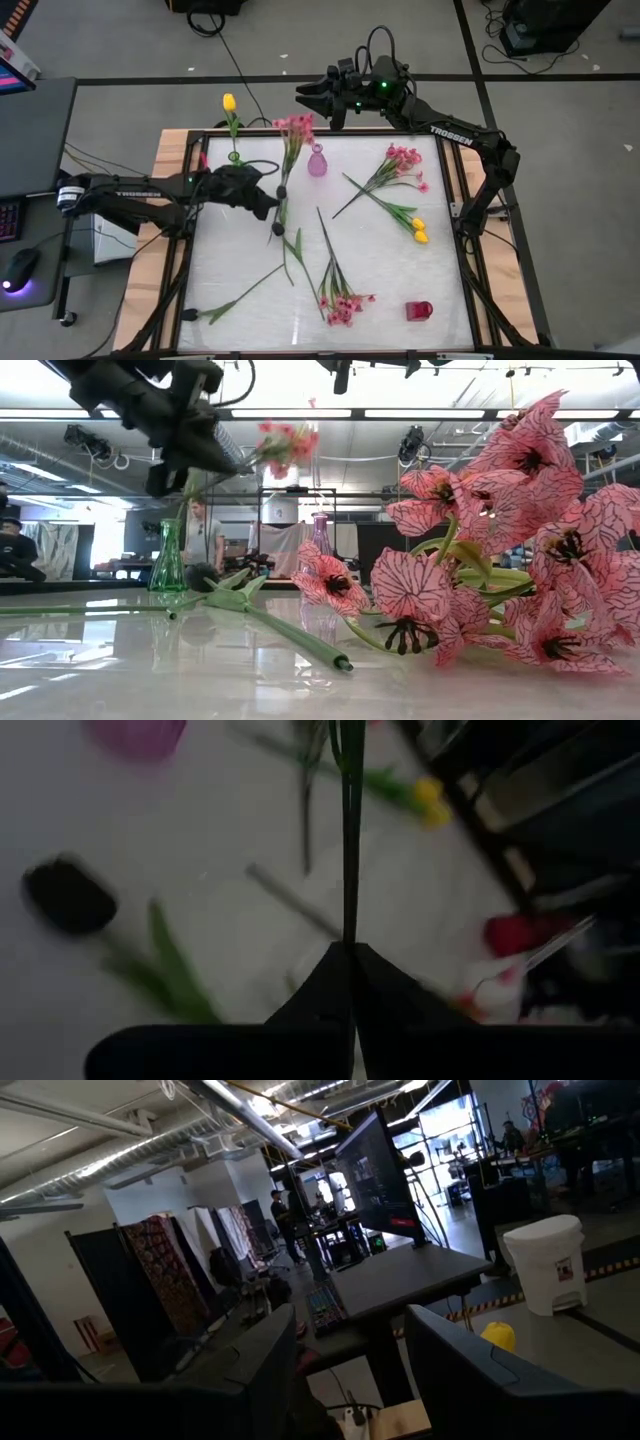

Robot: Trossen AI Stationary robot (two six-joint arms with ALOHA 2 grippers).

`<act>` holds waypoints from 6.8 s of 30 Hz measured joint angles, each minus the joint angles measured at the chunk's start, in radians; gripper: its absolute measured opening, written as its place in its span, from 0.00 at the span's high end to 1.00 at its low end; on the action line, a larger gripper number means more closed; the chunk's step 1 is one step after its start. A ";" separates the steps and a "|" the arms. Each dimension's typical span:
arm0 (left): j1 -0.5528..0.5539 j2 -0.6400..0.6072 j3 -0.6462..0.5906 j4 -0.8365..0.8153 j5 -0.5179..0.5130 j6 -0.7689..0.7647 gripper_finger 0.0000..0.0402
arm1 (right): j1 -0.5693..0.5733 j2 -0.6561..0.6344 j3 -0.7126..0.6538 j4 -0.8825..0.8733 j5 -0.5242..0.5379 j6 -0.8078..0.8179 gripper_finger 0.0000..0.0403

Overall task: Sort flowers into vase by color
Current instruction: Put the top left pink flowers into the purple vase

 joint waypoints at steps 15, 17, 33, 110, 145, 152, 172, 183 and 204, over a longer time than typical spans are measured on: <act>0.075 0.000 0.000 0.264 0.000 0.052 0.97 | 0.000 0.000 0.000 0.000 0.000 0.000 0.51; 0.076 0.000 0.000 0.294 0.000 0.063 0.97 | 0.001 0.000 0.000 0.000 0.001 0.006 0.51; 0.096 0.000 0.000 0.480 0.000 0.282 0.97 | -0.002 0.001 0.000 0.070 -0.081 0.216 0.51; 0.373 0.561 0.518 0.433 0.041 0.759 0.97 | -0.570 -0.016 0.000 -0.588 -0.234 -0.166 0.51; 0.379 0.560 0.518 0.389 0.030 0.812 0.97 | -0.570 -0.016 0.000 -0.583 -0.104 -0.165 0.51; 0.379 0.560 0.518 0.401 -0.001 0.809 0.97 | -0.570 -0.016 0.000 -0.583 -0.104 -0.165 0.51; 0.367 0.559 0.518 0.429 0.000 0.807 0.97 | -0.569 -0.016 0.000 -0.583 -0.104 -0.166 0.51; 0.353 0.559 0.518 0.420 0.000 0.806 0.97 | -0.569 -0.016 0.000 -0.583 -0.104 -0.166 0.51; 0.344 0.560 0.449 0.444 -0.001 0.802 0.97 | -0.569 -0.016 0.000 -0.583 -0.104 -0.165 0.51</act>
